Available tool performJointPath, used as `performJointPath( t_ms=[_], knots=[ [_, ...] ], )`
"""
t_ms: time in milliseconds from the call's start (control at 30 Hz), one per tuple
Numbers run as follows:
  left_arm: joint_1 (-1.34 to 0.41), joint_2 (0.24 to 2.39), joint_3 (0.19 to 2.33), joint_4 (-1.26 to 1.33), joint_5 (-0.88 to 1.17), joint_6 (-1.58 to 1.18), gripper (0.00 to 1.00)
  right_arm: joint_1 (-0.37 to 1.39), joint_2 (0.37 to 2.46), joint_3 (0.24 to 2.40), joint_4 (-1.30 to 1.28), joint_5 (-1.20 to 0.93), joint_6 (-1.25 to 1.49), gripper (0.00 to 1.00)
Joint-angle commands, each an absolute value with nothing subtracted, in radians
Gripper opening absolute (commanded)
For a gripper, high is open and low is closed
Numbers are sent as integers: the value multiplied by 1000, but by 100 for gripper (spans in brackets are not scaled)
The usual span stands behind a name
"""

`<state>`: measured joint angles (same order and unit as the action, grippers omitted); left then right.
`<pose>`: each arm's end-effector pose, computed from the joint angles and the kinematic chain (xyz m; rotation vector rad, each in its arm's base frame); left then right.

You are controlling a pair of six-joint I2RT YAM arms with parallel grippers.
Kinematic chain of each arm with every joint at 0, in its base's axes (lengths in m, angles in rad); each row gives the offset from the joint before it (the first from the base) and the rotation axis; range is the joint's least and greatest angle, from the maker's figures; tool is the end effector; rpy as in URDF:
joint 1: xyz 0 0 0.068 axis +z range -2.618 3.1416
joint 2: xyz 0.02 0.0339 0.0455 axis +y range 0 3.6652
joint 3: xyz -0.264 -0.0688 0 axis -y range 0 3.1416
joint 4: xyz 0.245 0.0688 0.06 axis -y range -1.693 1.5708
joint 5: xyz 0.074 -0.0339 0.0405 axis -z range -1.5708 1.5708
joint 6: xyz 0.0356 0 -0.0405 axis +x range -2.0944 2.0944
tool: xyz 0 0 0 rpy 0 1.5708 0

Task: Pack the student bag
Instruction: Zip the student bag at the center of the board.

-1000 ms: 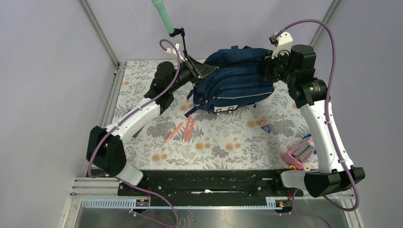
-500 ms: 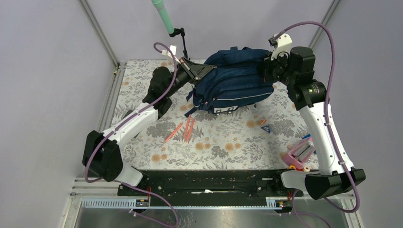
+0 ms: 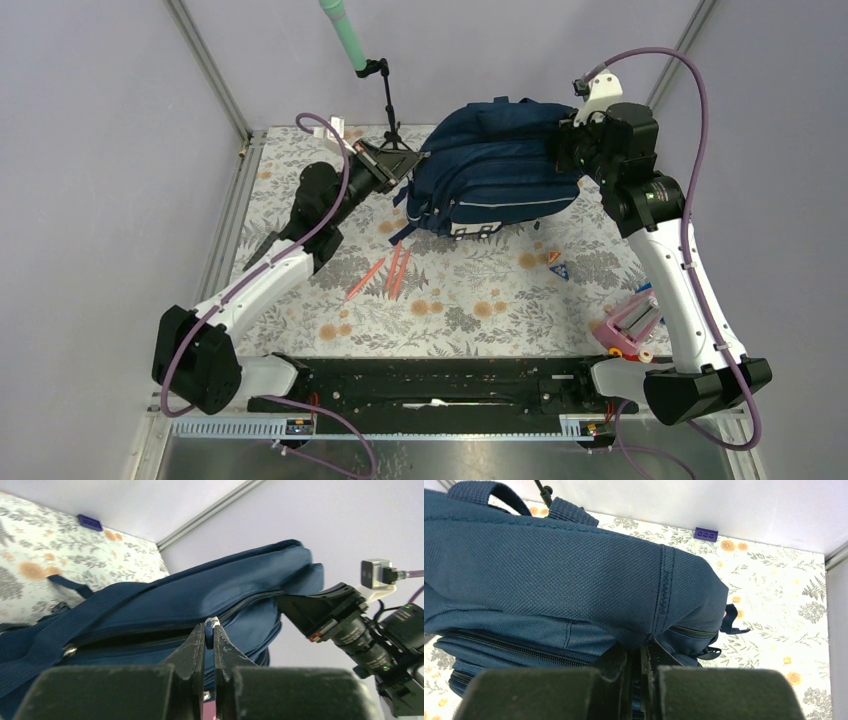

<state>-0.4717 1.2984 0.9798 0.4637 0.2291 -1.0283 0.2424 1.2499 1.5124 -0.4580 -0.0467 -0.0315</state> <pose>0.2707 -0.1471 0.3637 -0.2307 1.5690 -1.3718 0.2571 0.0653 0.4643 -0.2753 1.7486 0.1941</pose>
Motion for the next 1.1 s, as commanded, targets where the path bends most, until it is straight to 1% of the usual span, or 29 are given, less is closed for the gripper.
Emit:
performJointPath(
  t_ms=[0,233,500,733,867,967,1000,1033,1067],
  knots=[
    [-412,1230,906,511,163,-1014,0,233,1216,1535,-345,127,35,0],
    [-359,1221,798,516,167,-992,0,233,1222,1557,-346,130,83,0],
    [-330,1282,733,519,188,-953,0,233,1220,1572,-344,118,115,0],
    [-330,1358,626,579,189,-960,0,233,1220,1566,-330,93,140,0],
    [-331,1423,623,652,260,-967,0,233,1223,1570,-326,47,150,0],
    [-331,1412,649,647,309,-942,0,234,1227,1584,-325,-22,132,0],
    [-331,1391,665,620,315,-915,8,233,1227,1591,-325,-61,126,0],
    [-331,1366,681,580,318,-882,22,233,1230,1597,-325,-93,120,0],
    [-331,1335,700,539,322,-843,37,233,1229,1602,-327,-113,116,0]
  ],
)
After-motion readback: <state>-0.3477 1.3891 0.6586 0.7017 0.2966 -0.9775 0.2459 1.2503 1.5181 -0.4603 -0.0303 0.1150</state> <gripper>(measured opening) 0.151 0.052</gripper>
